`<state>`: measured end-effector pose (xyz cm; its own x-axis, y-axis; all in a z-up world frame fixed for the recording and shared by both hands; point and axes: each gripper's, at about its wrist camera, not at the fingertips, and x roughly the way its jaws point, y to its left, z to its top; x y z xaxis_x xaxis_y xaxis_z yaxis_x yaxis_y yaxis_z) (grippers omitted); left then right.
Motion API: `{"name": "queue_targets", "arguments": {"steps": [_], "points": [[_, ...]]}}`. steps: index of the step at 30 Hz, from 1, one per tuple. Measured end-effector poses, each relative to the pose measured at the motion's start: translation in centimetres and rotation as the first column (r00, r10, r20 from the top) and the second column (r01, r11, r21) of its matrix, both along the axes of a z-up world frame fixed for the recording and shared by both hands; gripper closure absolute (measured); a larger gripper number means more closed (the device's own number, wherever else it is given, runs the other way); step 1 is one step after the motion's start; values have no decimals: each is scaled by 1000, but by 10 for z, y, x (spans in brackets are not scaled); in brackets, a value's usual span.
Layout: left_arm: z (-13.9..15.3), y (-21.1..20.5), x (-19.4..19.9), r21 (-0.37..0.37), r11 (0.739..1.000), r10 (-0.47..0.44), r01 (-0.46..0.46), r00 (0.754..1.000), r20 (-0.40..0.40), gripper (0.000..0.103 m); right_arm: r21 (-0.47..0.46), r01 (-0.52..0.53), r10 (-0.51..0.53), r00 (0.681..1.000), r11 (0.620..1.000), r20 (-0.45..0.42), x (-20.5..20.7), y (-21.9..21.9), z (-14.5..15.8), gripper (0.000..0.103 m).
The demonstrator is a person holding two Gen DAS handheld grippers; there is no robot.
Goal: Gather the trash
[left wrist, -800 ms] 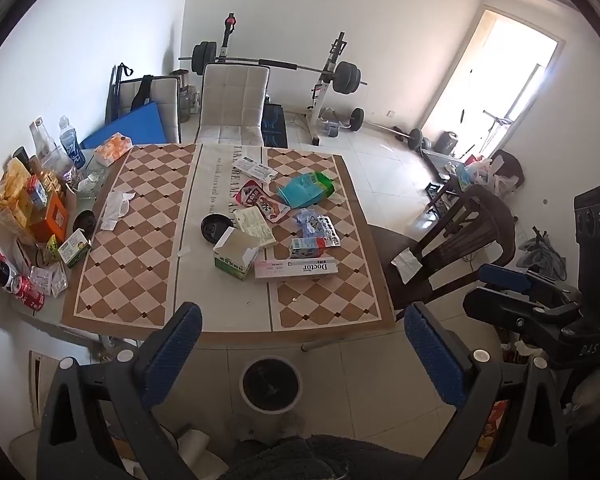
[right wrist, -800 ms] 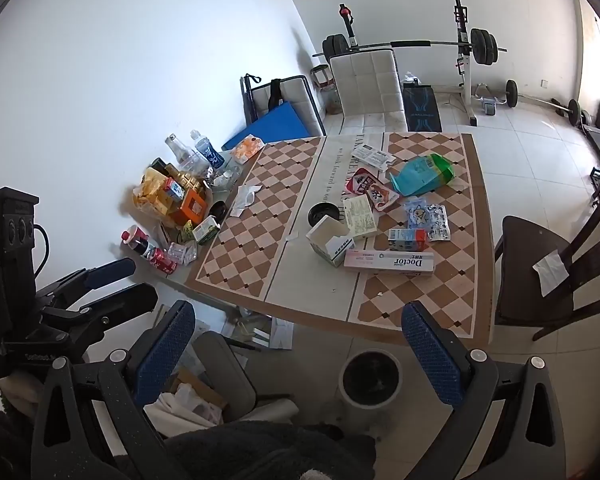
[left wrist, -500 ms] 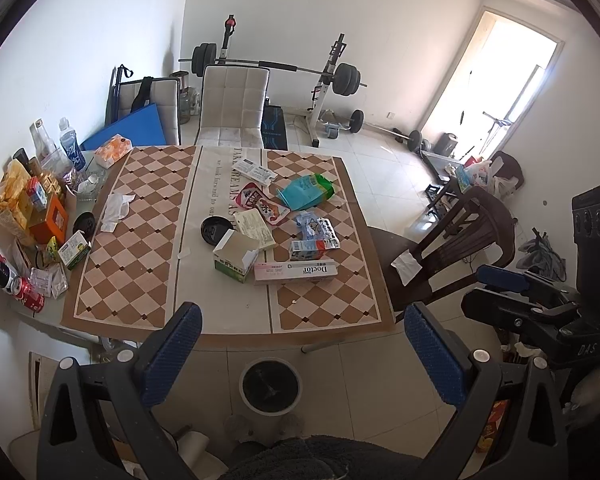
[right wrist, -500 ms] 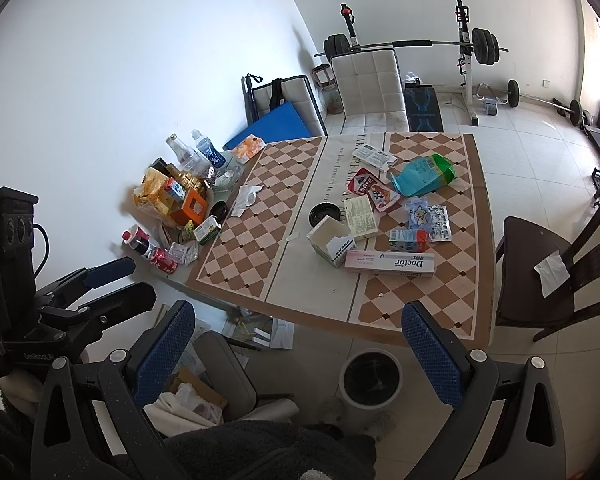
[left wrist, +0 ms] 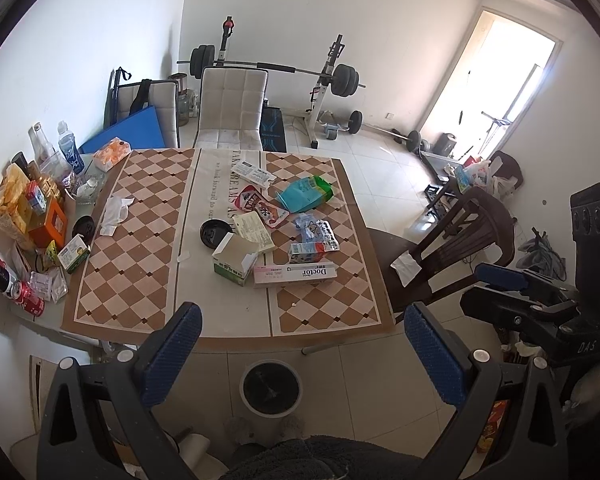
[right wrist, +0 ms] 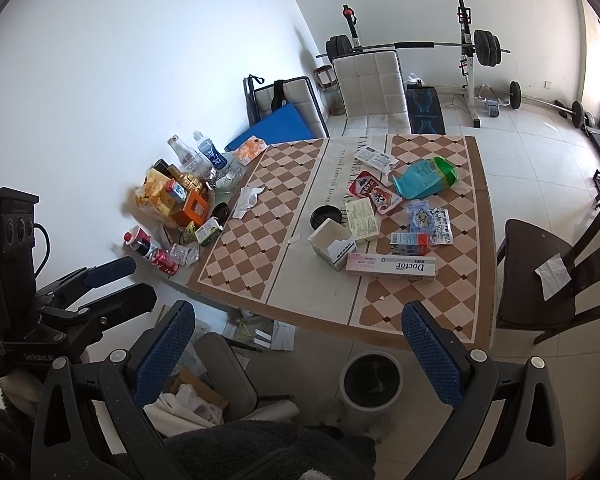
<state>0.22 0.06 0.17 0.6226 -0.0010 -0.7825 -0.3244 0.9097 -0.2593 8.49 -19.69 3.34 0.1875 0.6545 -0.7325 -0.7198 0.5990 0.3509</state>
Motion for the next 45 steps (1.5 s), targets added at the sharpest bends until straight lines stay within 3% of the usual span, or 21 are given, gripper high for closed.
{"name": "queue_targets", "arguments": {"steps": [22, 25, 28, 30, 31, 33, 35, 36, 40, 43, 45], "points": [[0, -2, 0, 4, 1000, 2, -2, 1000, -6, 0, 6, 0, 0, 1000, 1000, -11, 4, 12, 7, 0], [0, 1, 8, 77, 996, 45, -42, 998, -33, 0, 4, 20, -20, 1000, 1000, -17, 7, 17, 7, 0], [-14, 6, 16, 209, 971, 128, -111, 990, -66, 0, -41, 80, -79, 997, 996, 13, 15, 27, -1, 0], [-39, 20, 25, 263, 955, 168, -140, 982, -86, 0, -92, 123, -119, 992, 988, 48, 21, 36, -15, 0], [-47, 36, 33, 283, 944, 180, -167, 984, -18, 0, -122, 129, -122, 991, 984, 59, 25, 43, -23, 0], [-78, 50, 49, 332, 922, 229, -201, 972, -47, 0, -198, 141, -126, 988, 970, 87, 41, 54, -51, 0], [-93, 65, 55, 424, 880, 273, -215, 959, -80, 0, -277, 130, -101, 988, 952, 116, 55, 71, -80, 0], [-107, 71, 60, 431, 877, 292, -213, 948, -125, 0, -317, 121, -85, 988, 941, 126, 64, 80, -97, 0], [-177, 78, 73, 392, 898, 336, -198, 884, -324, 0, -468, 32, 8, 996, 883, 84, 107, 115, -177, 0], [-228, 78, 81, 336, 916, 365, -220, 807, -464, 0, -539, -74, 81, 997, 839, -11, 139, 141, -239, 1], [-253, 82, 86, 314, 912, 398, -264, 754, -523, 0, -591, -135, 146, 989, 795, -30, 156, 160, -277, 3]]}}
